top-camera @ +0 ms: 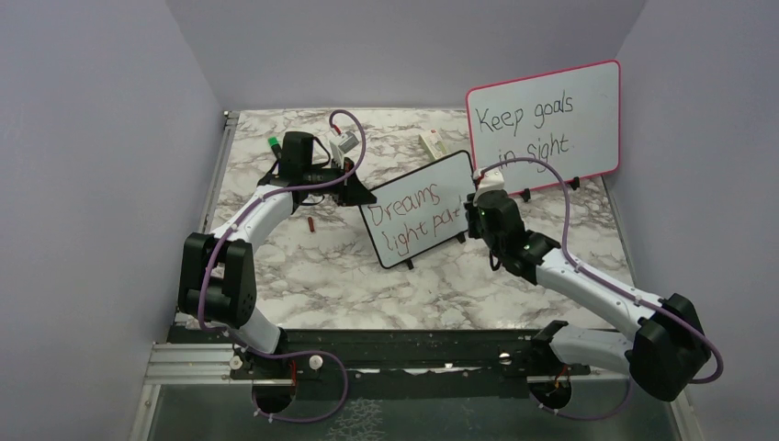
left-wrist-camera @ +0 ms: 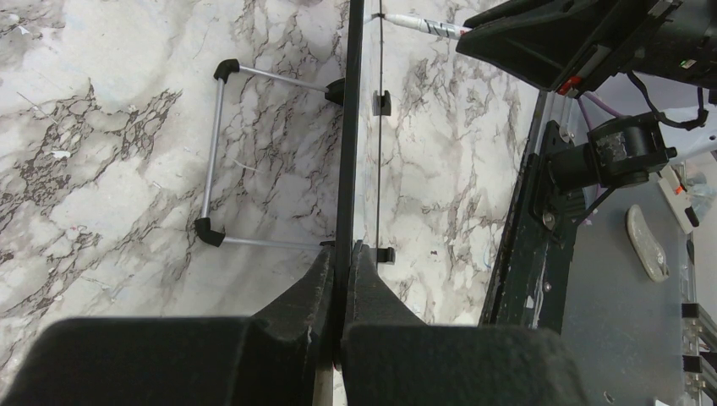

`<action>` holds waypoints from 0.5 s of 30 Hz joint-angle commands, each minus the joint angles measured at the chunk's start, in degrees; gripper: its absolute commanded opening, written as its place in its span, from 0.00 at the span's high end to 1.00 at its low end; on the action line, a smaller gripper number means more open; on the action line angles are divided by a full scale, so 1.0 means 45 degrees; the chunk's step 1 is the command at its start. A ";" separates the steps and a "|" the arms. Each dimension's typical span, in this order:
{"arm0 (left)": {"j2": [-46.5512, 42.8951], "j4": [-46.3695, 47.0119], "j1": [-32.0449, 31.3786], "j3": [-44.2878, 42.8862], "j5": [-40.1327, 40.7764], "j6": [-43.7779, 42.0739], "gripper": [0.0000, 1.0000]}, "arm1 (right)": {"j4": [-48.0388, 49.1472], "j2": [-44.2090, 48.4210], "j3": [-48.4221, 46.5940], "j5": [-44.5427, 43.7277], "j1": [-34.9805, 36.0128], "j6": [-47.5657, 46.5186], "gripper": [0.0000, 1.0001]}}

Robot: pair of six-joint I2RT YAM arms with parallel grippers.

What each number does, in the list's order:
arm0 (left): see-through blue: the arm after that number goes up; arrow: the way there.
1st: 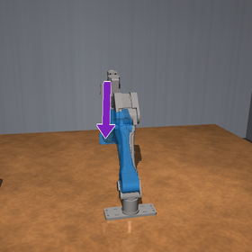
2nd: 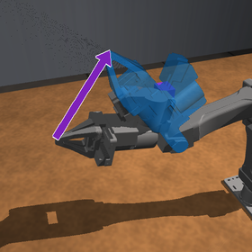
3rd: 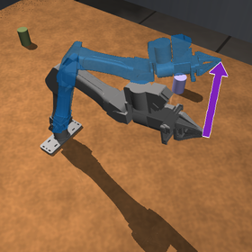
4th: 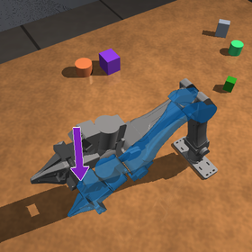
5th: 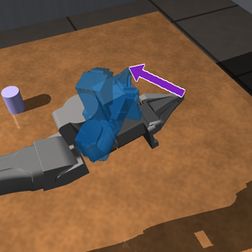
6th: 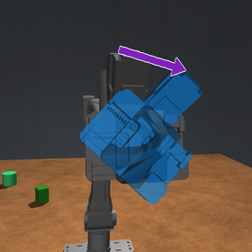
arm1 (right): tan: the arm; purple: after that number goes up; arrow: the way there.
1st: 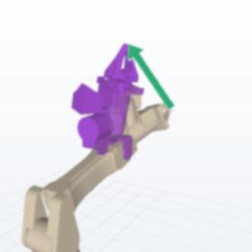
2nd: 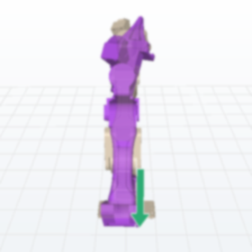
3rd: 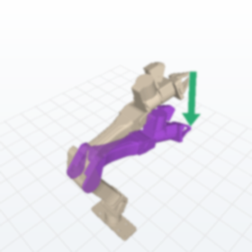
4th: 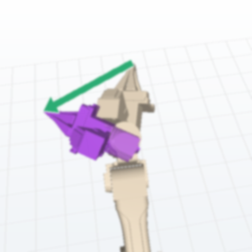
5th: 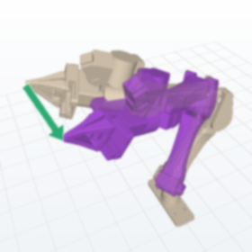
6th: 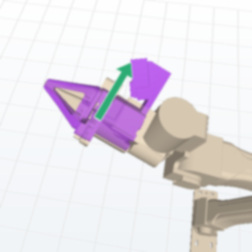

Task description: Write a sentence on the whiteboard

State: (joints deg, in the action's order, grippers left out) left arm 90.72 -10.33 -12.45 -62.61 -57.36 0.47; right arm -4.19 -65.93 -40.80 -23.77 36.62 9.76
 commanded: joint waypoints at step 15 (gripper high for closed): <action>0.1022 -0.1640 -0.0393 0.0664 0.2653 -0.1033 1.00 | -0.1034 0.0667 0.1112 0.0714 -0.0108 0.0971 0.99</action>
State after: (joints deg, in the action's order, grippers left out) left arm 90.72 -10.37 -12.45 -62.63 -57.36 0.43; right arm -7.97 -63.75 -36.07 -21.54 36.51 13.19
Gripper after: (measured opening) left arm 0.027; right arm 0.156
